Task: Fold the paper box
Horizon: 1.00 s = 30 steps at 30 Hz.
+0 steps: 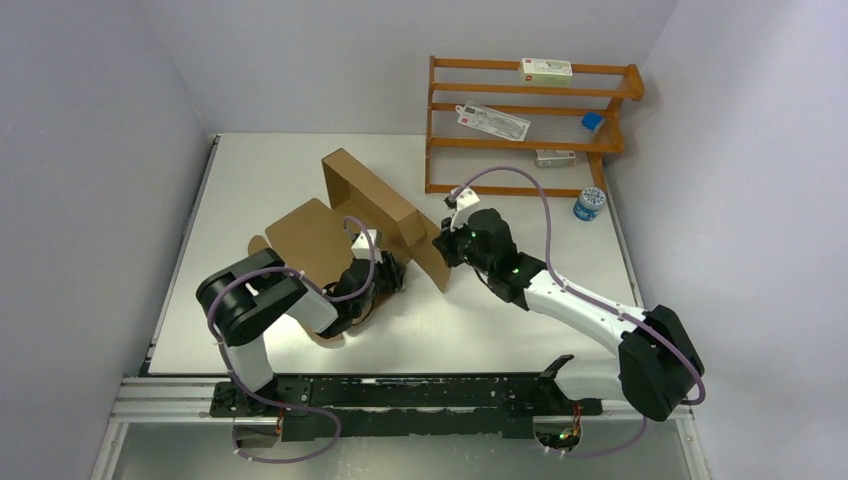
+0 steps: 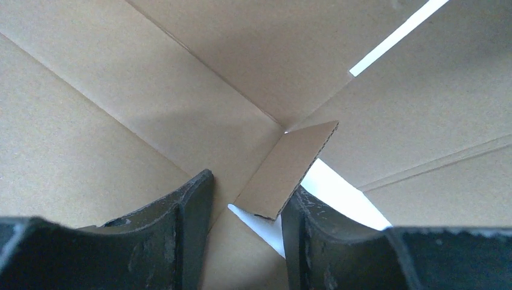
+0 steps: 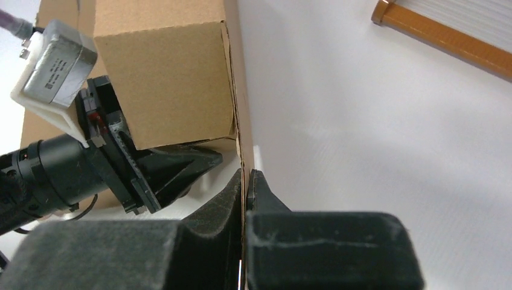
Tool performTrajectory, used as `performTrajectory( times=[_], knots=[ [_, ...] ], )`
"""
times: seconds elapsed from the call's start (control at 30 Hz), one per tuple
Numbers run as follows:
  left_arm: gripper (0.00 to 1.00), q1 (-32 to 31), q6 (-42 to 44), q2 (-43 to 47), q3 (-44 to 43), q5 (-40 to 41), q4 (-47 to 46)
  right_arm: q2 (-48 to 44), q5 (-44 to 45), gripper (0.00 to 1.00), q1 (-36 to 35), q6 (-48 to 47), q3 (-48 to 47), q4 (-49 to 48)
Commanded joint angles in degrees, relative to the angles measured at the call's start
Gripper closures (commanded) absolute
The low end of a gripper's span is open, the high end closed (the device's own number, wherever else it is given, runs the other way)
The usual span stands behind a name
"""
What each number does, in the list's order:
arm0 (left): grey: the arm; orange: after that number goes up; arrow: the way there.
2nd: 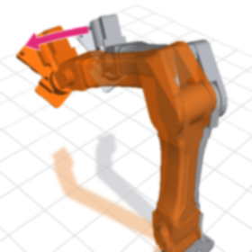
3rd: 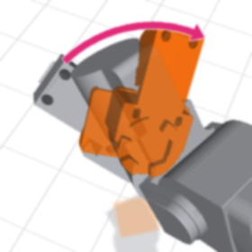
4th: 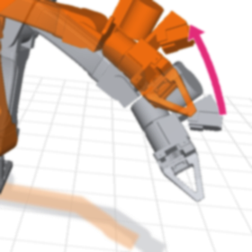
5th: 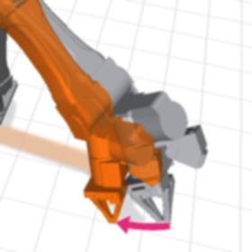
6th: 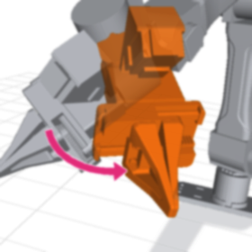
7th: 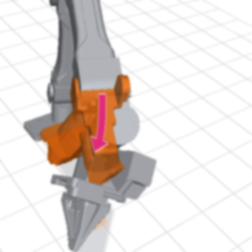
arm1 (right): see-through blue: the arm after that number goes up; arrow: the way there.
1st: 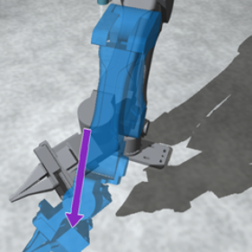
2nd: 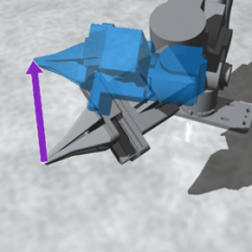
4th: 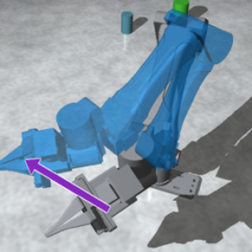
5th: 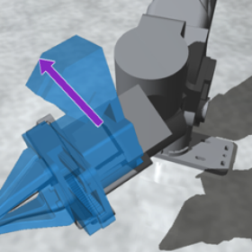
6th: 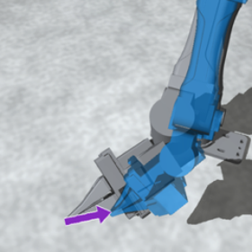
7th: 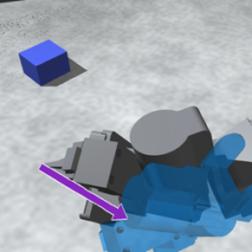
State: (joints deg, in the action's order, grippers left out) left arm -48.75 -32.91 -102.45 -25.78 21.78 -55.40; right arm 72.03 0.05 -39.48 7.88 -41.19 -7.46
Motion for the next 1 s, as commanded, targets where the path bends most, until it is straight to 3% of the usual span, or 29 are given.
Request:
performTrajectory(
  times=[0.0, 0.27, 0.53, 0.8, 0.97],
  knots=[
    [0.51, 0.3, -5.3, -0.5, 1.9, -4.6, 1.8, 0.5, 6.1, 1.00, -1.0, 6.0, -2.5, 0.0],
    [0.57, -0.5, -13.5, -3.4, 2.0, -14.5, -6.9, 4.2, 22.2, 1.00, -6.5, 12.8, -5.4, 0.7],
    [0.54, -5.1, -14.3, -3.1, -0.3, -13.6, -6.3, 7.0, 31.8, 1.00, -7.6, 18.1, -7.3, 0.4],
    [0.54, -5.3, -15.5, -5.0, 1.5, -14.8, -11.3, 11.5, 31.5, 1.00, -7.8, 22.1, -11.3, 2.6],
    [0.51, -5.3, -12.7, 1.3, 4.5, -12.4, -7.9, 13.0, 32.0, 1.00, -8.9, 20.1, -8.4, -1.4]
  ],
)
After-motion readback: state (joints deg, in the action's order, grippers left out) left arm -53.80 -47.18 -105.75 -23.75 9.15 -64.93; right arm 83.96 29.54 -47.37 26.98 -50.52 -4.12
